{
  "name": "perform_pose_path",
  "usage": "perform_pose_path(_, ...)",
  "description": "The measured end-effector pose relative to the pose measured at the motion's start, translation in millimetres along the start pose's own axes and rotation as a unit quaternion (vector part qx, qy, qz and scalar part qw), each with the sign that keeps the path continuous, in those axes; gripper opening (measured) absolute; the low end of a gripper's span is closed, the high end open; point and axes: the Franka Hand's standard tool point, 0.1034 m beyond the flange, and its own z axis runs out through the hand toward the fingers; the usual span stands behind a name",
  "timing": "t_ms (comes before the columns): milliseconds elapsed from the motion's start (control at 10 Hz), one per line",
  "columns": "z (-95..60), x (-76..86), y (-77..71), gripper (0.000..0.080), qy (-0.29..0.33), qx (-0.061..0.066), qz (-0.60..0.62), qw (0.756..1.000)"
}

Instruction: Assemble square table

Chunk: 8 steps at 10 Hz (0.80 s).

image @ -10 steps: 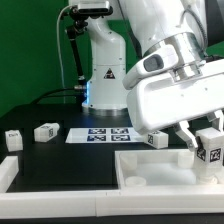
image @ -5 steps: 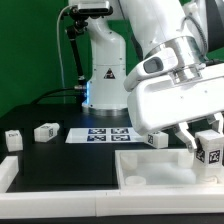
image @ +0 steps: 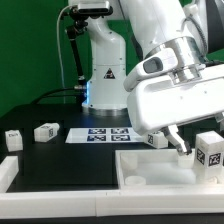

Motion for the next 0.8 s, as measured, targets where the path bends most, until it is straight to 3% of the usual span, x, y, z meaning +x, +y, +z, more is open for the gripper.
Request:
perform_pose_path(500, 0.0, -0.1, 0.1, 0.0648, 0.000, 0.000, 0.000, 1.000)
perform_pose_path(600, -0.6, 0.6, 0.1, 0.0648, -0.008, 0.004, 0.007, 1.000)
perform_pose_path(800, -16.8, 18.6, 1.6, 0.0648, -0.032, 0.005, 0.028, 0.999)
